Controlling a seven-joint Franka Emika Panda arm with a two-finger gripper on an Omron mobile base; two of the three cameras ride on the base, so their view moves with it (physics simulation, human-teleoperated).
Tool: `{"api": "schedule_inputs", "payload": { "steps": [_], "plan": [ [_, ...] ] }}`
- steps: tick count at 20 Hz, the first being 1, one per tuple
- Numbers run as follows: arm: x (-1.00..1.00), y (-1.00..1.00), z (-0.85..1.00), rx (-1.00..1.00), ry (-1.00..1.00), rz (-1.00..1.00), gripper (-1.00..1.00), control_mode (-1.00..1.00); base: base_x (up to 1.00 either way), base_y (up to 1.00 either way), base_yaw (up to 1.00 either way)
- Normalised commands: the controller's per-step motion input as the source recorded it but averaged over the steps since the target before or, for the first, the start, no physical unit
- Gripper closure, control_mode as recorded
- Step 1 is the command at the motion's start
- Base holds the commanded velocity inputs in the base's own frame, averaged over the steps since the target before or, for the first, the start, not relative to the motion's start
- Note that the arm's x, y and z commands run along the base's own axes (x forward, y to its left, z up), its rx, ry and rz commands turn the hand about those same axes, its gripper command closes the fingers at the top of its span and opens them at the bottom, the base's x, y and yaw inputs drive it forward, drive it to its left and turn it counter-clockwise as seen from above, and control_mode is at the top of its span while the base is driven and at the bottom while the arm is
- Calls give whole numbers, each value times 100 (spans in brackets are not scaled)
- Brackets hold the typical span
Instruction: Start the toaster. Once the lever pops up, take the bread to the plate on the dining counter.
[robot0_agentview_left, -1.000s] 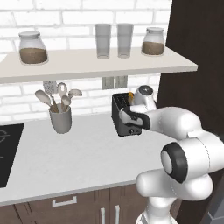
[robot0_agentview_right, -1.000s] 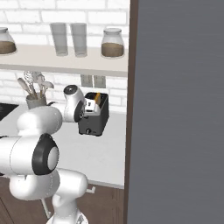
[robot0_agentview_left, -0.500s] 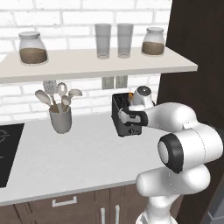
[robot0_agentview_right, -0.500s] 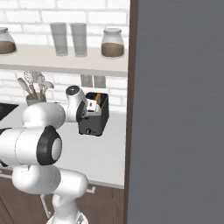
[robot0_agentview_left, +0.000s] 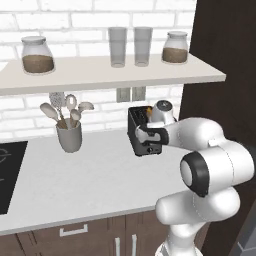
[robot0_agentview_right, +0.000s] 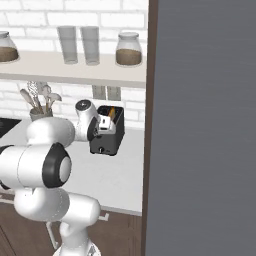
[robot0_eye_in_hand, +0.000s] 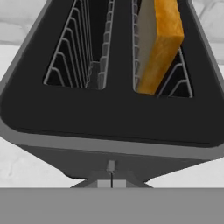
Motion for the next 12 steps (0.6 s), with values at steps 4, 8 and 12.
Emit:
{"api": "schedule_inputs", "payload": {
  "steps": [4, 8, 12],
  "plan": [
    [-21, 0, -79, 0, 0, -2, 100, -100, 0, 0, 0],
    [-6, 0, -86, 0, 1, -2, 100, -100, 0, 0, 0],
    [0, 0, -84, 0, 0, -1, 100, -100, 0, 0, 0]
  ]
}}
